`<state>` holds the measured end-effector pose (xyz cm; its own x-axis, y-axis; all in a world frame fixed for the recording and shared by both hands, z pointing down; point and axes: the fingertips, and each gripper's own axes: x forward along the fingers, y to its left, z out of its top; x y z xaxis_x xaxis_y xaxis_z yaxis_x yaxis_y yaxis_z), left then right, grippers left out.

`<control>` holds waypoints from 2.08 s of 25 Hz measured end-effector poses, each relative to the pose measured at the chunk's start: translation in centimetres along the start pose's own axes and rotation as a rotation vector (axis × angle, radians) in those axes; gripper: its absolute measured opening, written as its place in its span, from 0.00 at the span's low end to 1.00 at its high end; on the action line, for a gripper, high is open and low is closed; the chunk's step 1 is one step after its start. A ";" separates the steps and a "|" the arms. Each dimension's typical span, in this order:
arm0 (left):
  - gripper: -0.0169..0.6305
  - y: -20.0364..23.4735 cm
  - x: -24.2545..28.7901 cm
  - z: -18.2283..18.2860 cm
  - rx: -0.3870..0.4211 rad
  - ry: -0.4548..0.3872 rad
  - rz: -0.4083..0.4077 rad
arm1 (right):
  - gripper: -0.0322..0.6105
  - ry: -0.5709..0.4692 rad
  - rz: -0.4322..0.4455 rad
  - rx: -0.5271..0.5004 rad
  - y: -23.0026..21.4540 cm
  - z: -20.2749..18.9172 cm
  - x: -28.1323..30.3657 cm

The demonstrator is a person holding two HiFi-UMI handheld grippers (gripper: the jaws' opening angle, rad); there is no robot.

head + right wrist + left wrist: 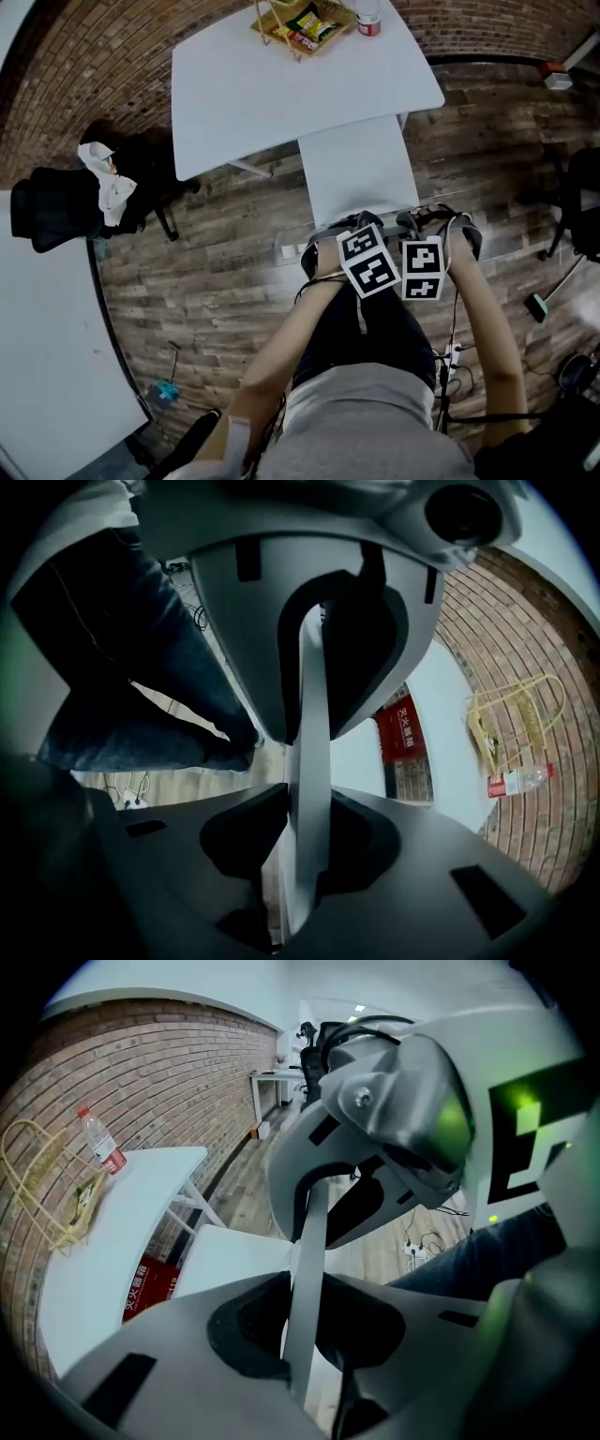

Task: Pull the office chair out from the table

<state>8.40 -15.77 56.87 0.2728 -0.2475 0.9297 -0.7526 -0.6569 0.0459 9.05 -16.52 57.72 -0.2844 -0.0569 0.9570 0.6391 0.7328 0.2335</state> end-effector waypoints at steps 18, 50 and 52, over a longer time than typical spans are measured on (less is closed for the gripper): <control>0.18 -6.5 -0.9 -2.7 0.061 -0.001 -0.052 | 0.19 0.000 0.015 0.098 6.4 2.4 -1.5; 0.30 -16.2 -2.8 -8.2 0.180 -0.111 -0.170 | 0.23 0.021 -0.031 0.289 16.8 7.1 -2.9; 0.37 -16.0 -3.2 -8.1 0.153 -0.150 -0.180 | 0.28 -0.063 -0.036 0.328 16.4 8.2 -3.3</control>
<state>14.70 1.27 56.07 0.4882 -0.2123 0.8465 -0.5879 -0.7968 0.1393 14.63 1.29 56.95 -0.3528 -0.0516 0.9343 0.3671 0.9108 0.1889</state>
